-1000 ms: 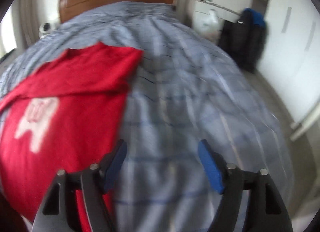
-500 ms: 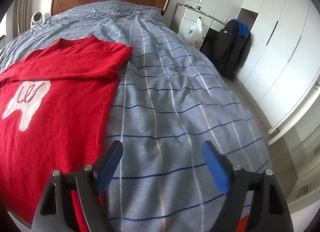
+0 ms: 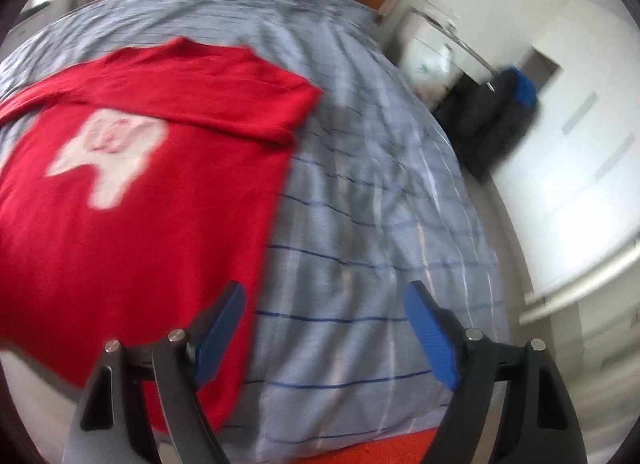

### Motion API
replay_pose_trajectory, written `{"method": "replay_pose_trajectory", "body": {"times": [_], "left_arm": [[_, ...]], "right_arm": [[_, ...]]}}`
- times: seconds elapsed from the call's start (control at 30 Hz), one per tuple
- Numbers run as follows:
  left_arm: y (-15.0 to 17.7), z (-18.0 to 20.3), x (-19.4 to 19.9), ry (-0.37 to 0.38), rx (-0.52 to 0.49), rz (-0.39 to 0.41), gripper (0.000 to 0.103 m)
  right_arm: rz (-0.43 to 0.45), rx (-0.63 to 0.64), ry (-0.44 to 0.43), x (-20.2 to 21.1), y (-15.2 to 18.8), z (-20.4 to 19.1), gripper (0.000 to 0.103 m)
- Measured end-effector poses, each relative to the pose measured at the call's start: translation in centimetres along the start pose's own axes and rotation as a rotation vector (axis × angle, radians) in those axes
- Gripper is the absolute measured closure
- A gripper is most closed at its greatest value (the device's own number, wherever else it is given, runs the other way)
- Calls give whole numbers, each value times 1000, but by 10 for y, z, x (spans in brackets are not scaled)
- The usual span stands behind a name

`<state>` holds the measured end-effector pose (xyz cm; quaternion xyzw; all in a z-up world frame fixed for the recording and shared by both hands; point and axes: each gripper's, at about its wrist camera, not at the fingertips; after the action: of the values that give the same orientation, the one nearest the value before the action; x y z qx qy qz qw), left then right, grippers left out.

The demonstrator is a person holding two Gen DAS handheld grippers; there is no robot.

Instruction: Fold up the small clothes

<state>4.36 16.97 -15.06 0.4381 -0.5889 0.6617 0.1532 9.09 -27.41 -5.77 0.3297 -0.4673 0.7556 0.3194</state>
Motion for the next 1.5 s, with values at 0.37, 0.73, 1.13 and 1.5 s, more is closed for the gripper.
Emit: {"method": "replay_pose_trajectory", "body": {"times": [0.37,0.73,1.13,1.5], "left_arm": [[0,0,0,-1,1,0,0],[0,0,0,-1,2,0,0],[0,0,1,-2,3,0,0],[0,-1,1,-2,3,-1,0]], "right_arm": [[10,140,-66,18,-2,-47,22],[-12,119,-163,21,-1,-48,22],[-18,-22,-155,23,-1,-18,22],[-29,-94,-195,21,2,-4,22]]}}
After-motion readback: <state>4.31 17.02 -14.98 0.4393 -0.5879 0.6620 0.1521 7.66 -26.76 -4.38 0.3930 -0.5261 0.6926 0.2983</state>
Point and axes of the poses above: each gripper's, at about its wrist camera, not at the fingertips, and x roughly against the way its jaws point, z to its right, y to its underside, and after that the axes turned 5 degrees about -y, right-handed
